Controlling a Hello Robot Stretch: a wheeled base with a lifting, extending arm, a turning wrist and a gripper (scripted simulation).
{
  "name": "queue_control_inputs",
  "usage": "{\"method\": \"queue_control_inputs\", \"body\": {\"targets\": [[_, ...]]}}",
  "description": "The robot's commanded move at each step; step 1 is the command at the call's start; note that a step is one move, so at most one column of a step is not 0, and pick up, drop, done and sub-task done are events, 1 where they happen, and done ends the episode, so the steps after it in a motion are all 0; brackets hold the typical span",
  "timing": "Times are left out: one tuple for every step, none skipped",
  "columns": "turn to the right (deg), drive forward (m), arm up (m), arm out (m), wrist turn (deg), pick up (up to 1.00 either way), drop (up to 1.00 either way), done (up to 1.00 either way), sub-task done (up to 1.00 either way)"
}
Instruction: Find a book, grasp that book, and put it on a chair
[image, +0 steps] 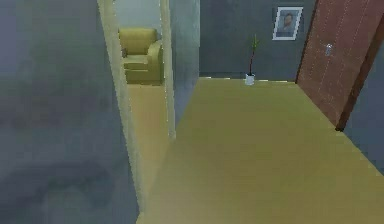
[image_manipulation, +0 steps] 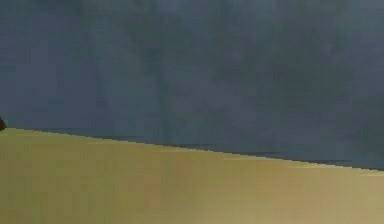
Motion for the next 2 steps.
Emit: {"method": "queue_control_inputs", "body": {"targets": [[0.0,1.0,0.0,0.0,0.0,0.0,0.0,0.0,0.0],[-9.0,0.0,0.0,0.0,0.0,0.0,0.0,0.0,0.0]]}}
